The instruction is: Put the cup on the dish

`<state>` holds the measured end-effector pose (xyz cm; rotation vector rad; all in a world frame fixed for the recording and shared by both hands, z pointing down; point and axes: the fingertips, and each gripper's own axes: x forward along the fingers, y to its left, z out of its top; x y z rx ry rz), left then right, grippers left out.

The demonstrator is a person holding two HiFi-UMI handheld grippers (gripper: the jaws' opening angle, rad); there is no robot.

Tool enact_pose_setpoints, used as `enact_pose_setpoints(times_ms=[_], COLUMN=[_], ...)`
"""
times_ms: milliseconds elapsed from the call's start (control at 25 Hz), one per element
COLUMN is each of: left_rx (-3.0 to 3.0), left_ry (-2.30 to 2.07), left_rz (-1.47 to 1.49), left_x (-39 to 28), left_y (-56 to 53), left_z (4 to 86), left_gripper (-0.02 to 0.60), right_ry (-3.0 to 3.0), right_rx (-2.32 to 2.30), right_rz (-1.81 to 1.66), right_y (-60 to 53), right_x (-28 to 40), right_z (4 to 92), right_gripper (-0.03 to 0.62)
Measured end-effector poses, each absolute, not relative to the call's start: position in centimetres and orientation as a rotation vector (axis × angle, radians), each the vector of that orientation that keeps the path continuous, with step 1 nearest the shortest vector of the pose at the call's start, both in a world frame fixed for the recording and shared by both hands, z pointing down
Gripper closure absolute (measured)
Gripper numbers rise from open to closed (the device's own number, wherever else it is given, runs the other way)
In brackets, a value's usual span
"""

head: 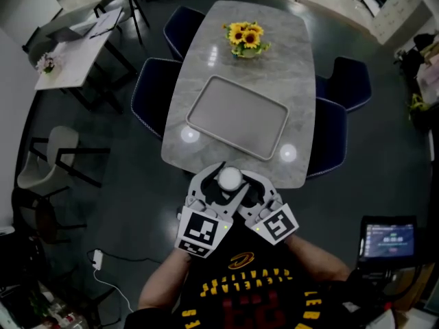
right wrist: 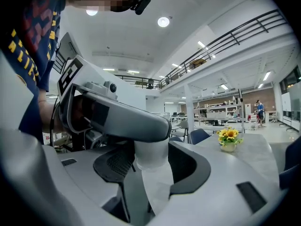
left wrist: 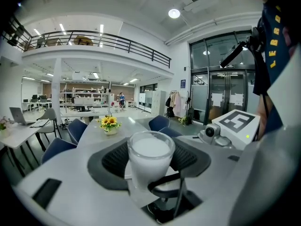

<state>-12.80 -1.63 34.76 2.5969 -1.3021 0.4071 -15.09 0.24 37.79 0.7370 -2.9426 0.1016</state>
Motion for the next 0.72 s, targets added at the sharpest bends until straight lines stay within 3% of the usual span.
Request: enact_pose_setpoints(times_ms=[720], left_rx=[2.573], left_ry=[-1.22], left_rz=[0.468], left_x=[-11.2], left_y=[-12.7], left_z=[37.4], left_gripper=[0.311], right_ry=[-2.891], right_rx=[0.774], right_rz=[0.163], right_y=[-10.8], right_x=[-13.6], right_z=[40.3], right_gripper=[0.373])
